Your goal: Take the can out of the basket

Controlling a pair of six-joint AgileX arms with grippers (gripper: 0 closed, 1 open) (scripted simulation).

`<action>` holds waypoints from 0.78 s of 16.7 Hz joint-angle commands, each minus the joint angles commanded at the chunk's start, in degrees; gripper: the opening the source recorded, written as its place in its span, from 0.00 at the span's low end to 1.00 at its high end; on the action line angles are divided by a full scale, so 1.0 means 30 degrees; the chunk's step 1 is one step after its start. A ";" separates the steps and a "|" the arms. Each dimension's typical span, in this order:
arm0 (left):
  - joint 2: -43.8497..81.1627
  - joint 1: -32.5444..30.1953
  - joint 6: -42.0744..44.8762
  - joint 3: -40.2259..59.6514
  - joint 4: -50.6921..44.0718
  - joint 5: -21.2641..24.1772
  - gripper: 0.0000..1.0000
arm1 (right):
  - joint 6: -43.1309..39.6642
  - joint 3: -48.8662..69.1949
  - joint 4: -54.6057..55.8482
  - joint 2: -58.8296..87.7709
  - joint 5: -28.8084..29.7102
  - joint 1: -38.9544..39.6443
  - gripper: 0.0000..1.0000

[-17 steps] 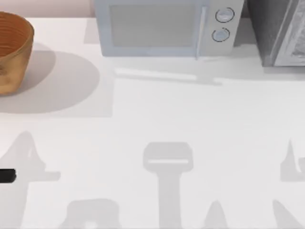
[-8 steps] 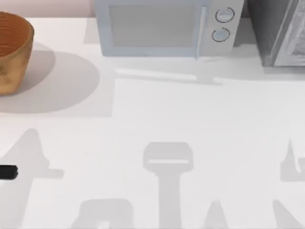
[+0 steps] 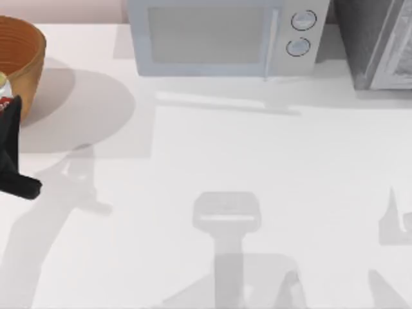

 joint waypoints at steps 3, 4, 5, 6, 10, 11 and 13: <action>0.3104 -0.0468 0.0119 0.1624 0.1669 0.1536 0.00 | 0.0000 0.0000 0.0000 0.0000 0.0000 0.0000 1.00; 0.4151 -0.0605 0.0164 0.2156 0.2229 0.2048 0.00 | 0.0000 0.0000 0.0000 0.0000 0.0000 0.0000 1.00; 0.5200 -0.0741 0.0209 0.2687 0.2791 0.2561 0.00 | 0.0000 0.0000 0.0000 0.0000 0.0000 0.0000 1.00; 0.6252 -0.0863 0.0256 0.3208 0.3353 0.3071 0.00 | 0.0000 0.0000 0.0000 0.0000 0.0000 0.0000 1.00; 1.0447 -0.1325 0.0429 0.5239 0.5612 0.5132 0.00 | 0.0000 0.0000 0.0000 0.0000 0.0000 0.0000 1.00; 1.1489 -0.1443 0.0464 0.5730 0.6178 0.5658 0.00 | 0.0000 0.0000 0.0000 0.0000 0.0000 0.0000 1.00; 1.3569 -0.1691 0.0510 0.6663 0.7286 0.6735 0.00 | 0.0000 0.0000 0.0000 0.0000 0.0000 0.0000 1.00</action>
